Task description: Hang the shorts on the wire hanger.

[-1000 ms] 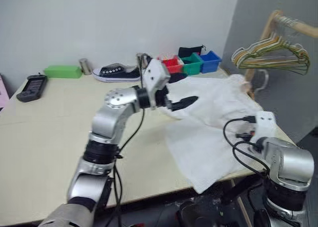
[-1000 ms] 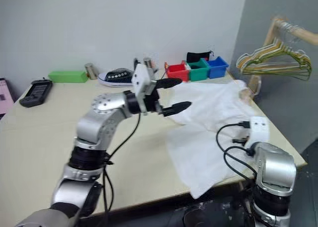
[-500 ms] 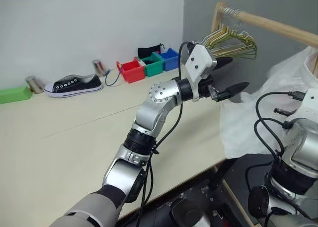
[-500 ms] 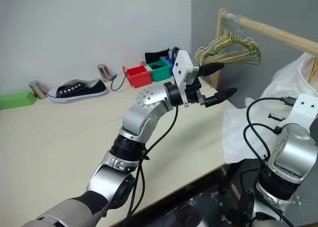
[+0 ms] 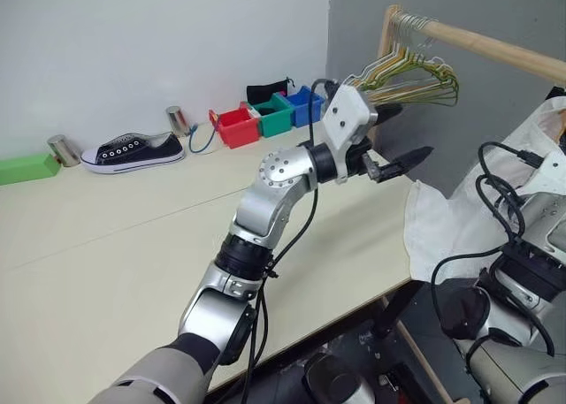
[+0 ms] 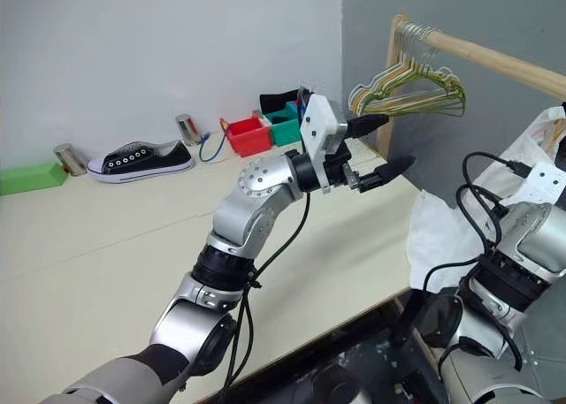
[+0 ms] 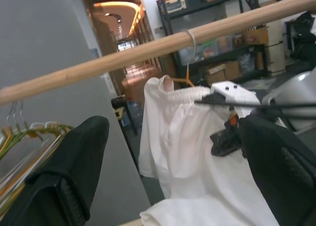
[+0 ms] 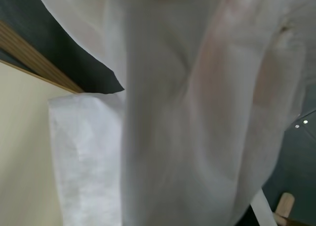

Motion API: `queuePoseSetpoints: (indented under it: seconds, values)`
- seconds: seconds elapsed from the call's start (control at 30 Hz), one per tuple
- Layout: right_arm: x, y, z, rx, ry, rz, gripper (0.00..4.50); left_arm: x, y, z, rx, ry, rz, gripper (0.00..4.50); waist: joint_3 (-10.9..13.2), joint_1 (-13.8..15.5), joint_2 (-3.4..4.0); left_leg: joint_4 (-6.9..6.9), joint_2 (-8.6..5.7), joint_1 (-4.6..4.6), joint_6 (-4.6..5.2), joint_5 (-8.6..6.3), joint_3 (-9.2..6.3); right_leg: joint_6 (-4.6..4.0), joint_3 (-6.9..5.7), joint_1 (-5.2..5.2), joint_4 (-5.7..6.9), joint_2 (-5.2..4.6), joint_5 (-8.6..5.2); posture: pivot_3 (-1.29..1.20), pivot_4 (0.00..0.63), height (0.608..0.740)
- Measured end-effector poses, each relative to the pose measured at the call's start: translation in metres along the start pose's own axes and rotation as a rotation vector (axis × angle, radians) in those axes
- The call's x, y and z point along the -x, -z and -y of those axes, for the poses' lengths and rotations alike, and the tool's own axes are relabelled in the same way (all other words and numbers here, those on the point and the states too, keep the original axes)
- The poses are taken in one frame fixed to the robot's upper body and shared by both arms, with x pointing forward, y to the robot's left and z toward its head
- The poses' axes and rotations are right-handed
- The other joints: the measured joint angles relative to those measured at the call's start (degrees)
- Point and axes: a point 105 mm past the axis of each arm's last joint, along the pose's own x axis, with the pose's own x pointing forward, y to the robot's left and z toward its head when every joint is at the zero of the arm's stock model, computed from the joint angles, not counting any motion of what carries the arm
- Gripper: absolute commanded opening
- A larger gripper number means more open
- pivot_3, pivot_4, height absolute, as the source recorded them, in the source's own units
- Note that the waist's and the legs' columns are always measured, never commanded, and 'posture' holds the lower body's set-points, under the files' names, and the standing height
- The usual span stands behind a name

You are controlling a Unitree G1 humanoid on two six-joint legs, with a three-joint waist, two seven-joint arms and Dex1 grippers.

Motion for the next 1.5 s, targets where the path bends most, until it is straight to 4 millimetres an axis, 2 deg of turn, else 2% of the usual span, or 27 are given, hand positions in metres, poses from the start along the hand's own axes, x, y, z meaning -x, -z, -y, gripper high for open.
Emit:
queuePoseSetpoints:
  seconds: [0.37,0.5,0.53,0.63,0.77,0.93,0.97,1.03,1.1,1.17,1.2,1.23,1.33,1.43,1.5]
  values:
    - [0.003,-0.002,-0.006,0.070,0.034,0.021,2.67,0.002,-0.001,-0.003,-0.007,-0.021,-0.012,4.50,0.00,1.53,0.00,-0.01,-0.02,0.02,0.00,0.00,0.00,-0.01,0.02,0.01,-0.03,0.00,-0.01,-0.46,0.021,0.740]
    - [0.014,-0.009,-0.005,0.159,0.087,0.092,3.53,0.003,-0.001,-0.004,-0.007,-0.025,-0.014,4.50,0.01,1.75,0.00,-0.04,-0.01,0.02,0.00,0.00,-0.01,-0.02,0.02,-0.01,-0.06,0.00,-0.02,-0.46,0.021,0.740]
    - [0.019,-0.011,-0.005,0.199,0.107,0.115,3.63,0.003,-0.002,-0.003,-0.008,-0.024,-0.012,4.50,0.01,1.85,0.01,-0.06,-0.02,0.02,-0.01,0.00,-0.01,-0.03,0.02,-0.01,-0.08,0.00,-0.02,-0.47,0.022,0.740]
    - [0.040,-0.020,-0.012,0.291,0.137,0.226,4.37,0.007,-0.002,-0.004,-0.008,-0.027,-0.015,4.50,0.01,1.91,0.01,-0.14,0.00,0.05,-0.01,0.00,-0.01,-0.07,0.02,-0.04,-0.09,0.00,-0.05,-0.47,0.024,0.740]
    - [0.062,-0.031,-0.030,0.347,0.108,0.352,4.45,0.013,0.004,-0.004,0.017,-0.037,-0.028,4.50,0.02,1.84,0.00,-0.19,0.00,0.08,-0.01,0.00,-0.03,-0.10,0.01,-0.03,-0.10,0.00,-0.07,-0.46,0.024,0.740]
    - [0.094,-0.054,-0.067,0.408,0.013,0.519,4.45,0.040,0.016,-0.020,0.055,-0.144,-0.090,4.50,0.02,1.55,-0.01,-0.23,0.02,0.11,-0.01,0.00,-0.11,-0.08,-0.06,0.00,-0.10,0.00,-0.06,-0.40,0.014,0.740]
    - [0.096,-0.053,-0.076,0.416,-0.030,0.524,4.45,0.046,0.017,-0.024,0.059,-0.177,-0.102,4.50,-0.02,1.62,-0.04,-0.25,0.02,0.13,-0.01,0.00,-0.13,-0.08,-0.07,0.01,-0.10,0.00,-0.06,-0.40,0.014,0.740]
    - [0.093,-0.038,-0.105,0.428,-0.183,0.502,4.45,0.069,0.028,-0.038,0.082,-0.307,-0.147,4.50,-0.13,1.51,-0.08,-0.29,0.09,0.28,-0.01,0.00,-0.10,-0.07,-0.06,0.09,-0.10,0.05,-0.06,-0.35,0.005,0.740]
    - [0.082,-0.005,-0.140,0.463,-0.363,0.428,4.45,0.098,0.046,-0.053,0.113,-0.475,-0.211,4.50,-0.17,1.84,-0.15,-0.36,0.11,0.53,-0.01,0.00,-0.18,-0.07,-0.11,0.28,-0.09,0.08,-0.05,-0.29,0.000,0.740]
    - [0.066,0.026,-0.158,0.512,-0.444,0.365,4.45,0.126,0.061,-0.061,0.126,-0.619,-0.268,4.50,-0.16,3.26,-0.18,-0.36,0.07,0.51,-0.01,0.00,-0.24,-0.06,-0.14,0.31,-0.07,0.08,-0.04,-0.24,0.000,0.740]
    - [0.057,0.042,-0.167,0.532,-0.481,0.344,4.45,0.147,0.069,-0.064,0.121,-0.708,-0.308,4.50,-0.17,4.43,-0.18,-0.35,0.07,0.47,-0.01,0.00,-0.23,-0.05,-0.11,0.29,-0.08,0.08,-0.04,-0.23,0.000,0.740]
    - [0.050,0.054,-0.173,0.557,-0.498,0.339,4.45,0.165,0.075,-0.065,0.123,-0.783,-0.343,4.50,-0.16,5.69,-0.22,-0.35,0.06,0.43,-0.01,0.00,-0.23,-0.05,-0.10,0.26,-0.08,0.08,-0.04,-0.20,0.000,0.740]
    - [0.036,0.076,-0.186,0.595,-0.527,0.345,4.45,0.202,0.084,-0.065,0.129,-0.938,-0.404,4.50,-0.14,9.47,-0.28,-0.33,0.02,0.08,-0.02,0.01,-0.29,-0.06,-0.13,0.04,-0.11,0.07,-0.04,-0.15,0.000,0.740]
    - [0.030,0.098,-0.201,0.600,-0.576,0.334,4.45,0.233,0.085,-0.052,0.102,-1.063,-0.452,4.50,-0.22,13.81,-0.34,-0.34,0.05,-0.26,-0.02,0.01,-0.31,-0.09,-0.13,-0.29,-0.08,0.09,-0.04,-0.10,0.008,0.740]
    - [0.024,0.115,-0.203,0.601,-0.584,0.293,4.45,0.250,0.090,-0.041,0.121,-1.130,-0.485,4.50,-0.22,16.94,-0.36,-0.34,0.04,-0.50,-0.03,0.01,-0.30,-0.11,-0.10,-0.59,-0.03,0.09,-0.03,-0.08,0.009,0.740]
